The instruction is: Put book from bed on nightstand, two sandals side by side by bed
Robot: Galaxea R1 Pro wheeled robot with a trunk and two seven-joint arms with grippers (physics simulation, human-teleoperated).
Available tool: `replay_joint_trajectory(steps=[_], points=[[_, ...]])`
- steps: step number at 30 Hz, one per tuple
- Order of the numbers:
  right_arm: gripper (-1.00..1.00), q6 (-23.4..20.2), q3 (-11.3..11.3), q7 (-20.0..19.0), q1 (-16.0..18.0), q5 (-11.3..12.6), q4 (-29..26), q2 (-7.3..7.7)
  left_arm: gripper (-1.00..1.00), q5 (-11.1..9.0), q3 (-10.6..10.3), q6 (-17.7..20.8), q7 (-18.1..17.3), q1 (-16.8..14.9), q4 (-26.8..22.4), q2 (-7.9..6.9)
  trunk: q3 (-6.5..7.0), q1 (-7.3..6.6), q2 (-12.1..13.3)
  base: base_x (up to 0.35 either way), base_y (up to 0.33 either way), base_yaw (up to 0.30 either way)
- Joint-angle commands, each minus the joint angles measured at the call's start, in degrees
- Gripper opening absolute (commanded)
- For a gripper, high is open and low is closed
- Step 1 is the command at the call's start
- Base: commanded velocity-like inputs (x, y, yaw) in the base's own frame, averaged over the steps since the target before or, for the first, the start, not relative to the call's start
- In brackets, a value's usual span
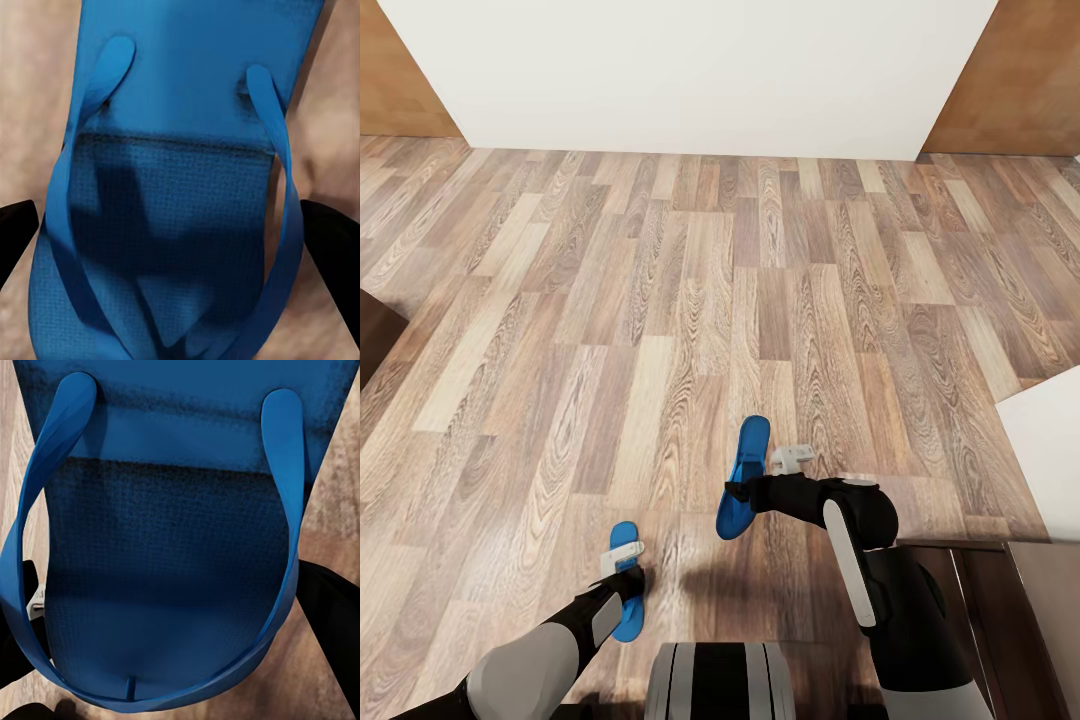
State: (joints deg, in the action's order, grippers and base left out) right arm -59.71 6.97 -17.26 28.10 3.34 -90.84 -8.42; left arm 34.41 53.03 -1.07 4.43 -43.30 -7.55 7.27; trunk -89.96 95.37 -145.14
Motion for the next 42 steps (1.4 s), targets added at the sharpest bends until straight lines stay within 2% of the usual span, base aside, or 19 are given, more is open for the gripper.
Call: replay_joint_trajectory(steps=[1,34,42], points=[[-1.0,-0.3,0.0,0.2,0.0,0.4,0.0,-0.01,-1.0,0.7,0.5,-0.1,0.2,0.0,0.0,0.03,-0.03,-0.01,0.0,0.0,0.0,0.0],[-1.0,-0.3,-0.1,0.2,-0.1,0.4,0.0,0.13,-1.0,0.7,0.5,-0.1,0.2,0.0,0.0,-0.08,7.06,-0.83,0.4,0.0,0.0,0.0],[-1.0,-0.3,-0.1,-1.4,-0.1,0.4,0.0,0.23,-1.0,0.7,0.5,-0.1,0.2,0.0,0.0,-0.25,8.83,-1.04,0.5,0.0,0.0,0.0]])
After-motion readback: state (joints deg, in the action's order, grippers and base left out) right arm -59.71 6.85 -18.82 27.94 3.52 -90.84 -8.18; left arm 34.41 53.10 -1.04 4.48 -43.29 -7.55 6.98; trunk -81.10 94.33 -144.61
